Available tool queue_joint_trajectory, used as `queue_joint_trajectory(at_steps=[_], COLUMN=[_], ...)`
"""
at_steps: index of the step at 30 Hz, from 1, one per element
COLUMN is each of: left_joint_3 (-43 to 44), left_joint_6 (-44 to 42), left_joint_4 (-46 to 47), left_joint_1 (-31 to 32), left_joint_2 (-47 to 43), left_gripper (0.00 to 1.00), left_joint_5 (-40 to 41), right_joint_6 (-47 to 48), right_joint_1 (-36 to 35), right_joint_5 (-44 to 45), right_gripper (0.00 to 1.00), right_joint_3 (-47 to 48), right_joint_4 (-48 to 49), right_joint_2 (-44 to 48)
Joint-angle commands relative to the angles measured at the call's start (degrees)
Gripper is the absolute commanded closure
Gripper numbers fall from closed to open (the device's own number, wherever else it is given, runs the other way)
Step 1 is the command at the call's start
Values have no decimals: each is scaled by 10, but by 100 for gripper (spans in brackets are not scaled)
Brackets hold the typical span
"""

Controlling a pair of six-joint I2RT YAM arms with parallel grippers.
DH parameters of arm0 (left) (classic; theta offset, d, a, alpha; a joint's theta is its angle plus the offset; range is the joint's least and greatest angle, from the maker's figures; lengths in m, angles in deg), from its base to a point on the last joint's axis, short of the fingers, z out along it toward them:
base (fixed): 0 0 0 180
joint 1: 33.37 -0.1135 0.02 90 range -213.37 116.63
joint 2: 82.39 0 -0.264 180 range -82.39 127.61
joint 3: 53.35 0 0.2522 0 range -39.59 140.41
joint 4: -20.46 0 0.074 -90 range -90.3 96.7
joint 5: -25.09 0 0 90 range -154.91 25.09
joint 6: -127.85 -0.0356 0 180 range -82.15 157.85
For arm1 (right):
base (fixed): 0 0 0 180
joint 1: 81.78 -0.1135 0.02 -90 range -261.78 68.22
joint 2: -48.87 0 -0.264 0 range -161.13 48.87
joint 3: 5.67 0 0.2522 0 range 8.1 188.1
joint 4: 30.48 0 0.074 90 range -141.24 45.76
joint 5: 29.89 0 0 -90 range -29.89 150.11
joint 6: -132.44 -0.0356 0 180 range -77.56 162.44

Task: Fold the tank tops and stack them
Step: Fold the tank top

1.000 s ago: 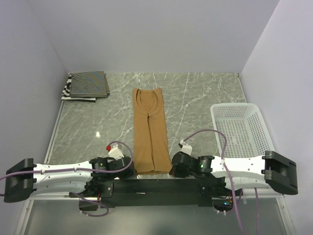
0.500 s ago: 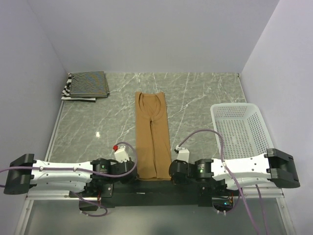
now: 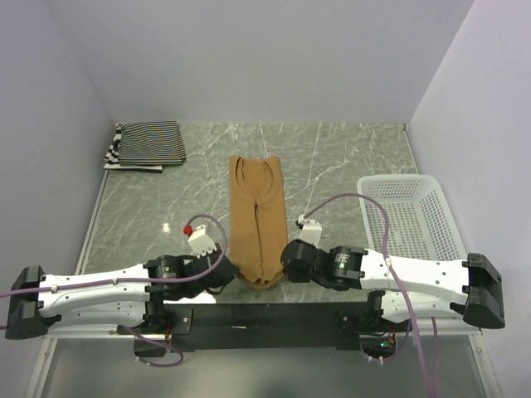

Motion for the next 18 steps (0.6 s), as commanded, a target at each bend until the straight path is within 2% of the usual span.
queue_joint_trajectory(at_steps=[1, 7, 8, 10, 11, 15, 16, 18], left_joint_3=[28, 51, 63, 79, 95, 146, 166, 195], left_joint_6=[-72, -217, -234, -284, -314, -368, -383, -398], left_joint_4=[31, 150, 164, 215, 231, 328, 347, 373], left_joint_1=[-45, -194, -238, -281, -323, -413, -445, -474], left_joint_2=[-4, 9, 29, 58, 97, 224, 281, 340], left_gripper=[99, 99, 99, 98, 97, 92, 84, 72], left_joint_5=[39, 9, 2, -32, -48, -128, -176, -226], right_joint_6=[61, 158, 186, 214, 241, 291, 305, 315], right_joint_1=[49, 168, 184, 239, 257, 324, 346, 361], right_joint_5=[26, -22, -33, -54, -80, -140, -154, -185], right_gripper=[100, 100, 100, 100, 100, 95, 84, 65], right_joint_3=[34, 76, 84, 117, 144, 228, 245, 306], right_joint_4=[3, 58, 68, 91, 101, 140, 144, 131], right_joint_2=[-8, -47, -57, -99, -116, -240, -263, -331])
